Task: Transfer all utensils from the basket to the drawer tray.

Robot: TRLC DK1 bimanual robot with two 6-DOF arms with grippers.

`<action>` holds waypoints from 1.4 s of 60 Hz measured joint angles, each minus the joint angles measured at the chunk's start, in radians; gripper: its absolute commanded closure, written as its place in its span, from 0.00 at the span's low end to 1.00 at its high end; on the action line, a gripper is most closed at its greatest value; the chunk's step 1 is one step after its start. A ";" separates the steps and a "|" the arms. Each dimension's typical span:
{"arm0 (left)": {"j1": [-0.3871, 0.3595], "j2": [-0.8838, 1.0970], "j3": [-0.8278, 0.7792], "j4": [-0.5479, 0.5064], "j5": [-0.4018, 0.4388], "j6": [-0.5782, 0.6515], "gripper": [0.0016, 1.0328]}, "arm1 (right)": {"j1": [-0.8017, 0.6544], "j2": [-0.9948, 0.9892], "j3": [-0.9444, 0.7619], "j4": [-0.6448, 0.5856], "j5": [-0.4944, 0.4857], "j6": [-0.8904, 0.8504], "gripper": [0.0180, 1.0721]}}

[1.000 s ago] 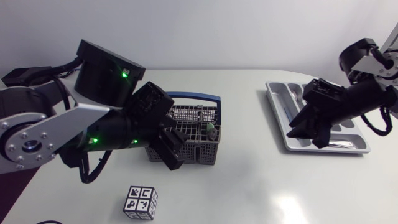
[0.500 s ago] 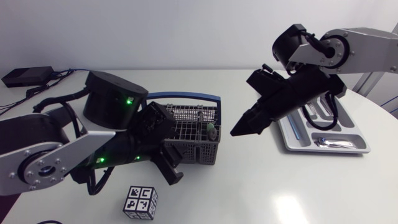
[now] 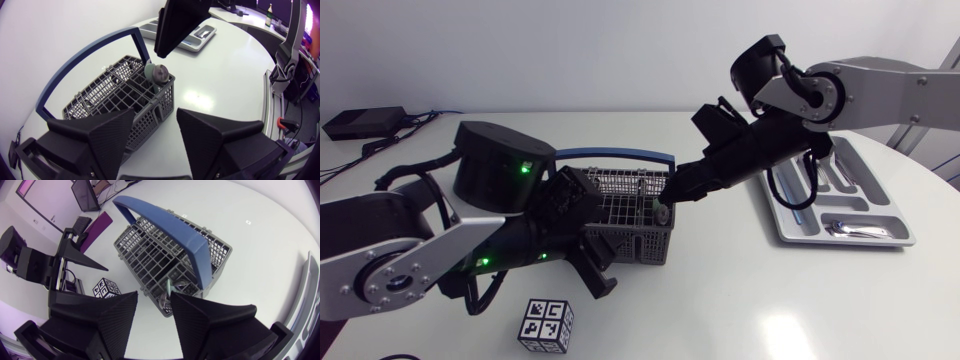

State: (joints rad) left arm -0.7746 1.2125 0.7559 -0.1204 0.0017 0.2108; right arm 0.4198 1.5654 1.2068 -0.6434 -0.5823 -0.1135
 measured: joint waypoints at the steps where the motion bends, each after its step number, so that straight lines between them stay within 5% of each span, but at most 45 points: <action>1: 0.000 0.000 -0.001 0.000 0.000 0.000 0.42 | 0.002 0.000 -0.005 0.006 0.002 0.007 0.52; 60: 0.001 0.008 -0.016 0.044 0.019 0.000 0.42 | 0.017 -0.031 -0.130 0.125 0.049 0.055 0.60; 74: 0.001 0.010 -0.016 0.044 0.023 0.000 0.42 | 0.017 -0.031 -0.131 0.150 0.055 0.055 0.77; 84: 0.001 0.017 -0.016 0.045 0.024 0.000 0.42 | 0.018 -0.031 -0.134 0.153 0.056 0.055 0.77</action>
State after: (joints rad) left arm -0.7734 1.2293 0.7399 -0.0753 0.0257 0.2108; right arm 0.4377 1.5341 1.0729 -0.4900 -0.5266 -0.0589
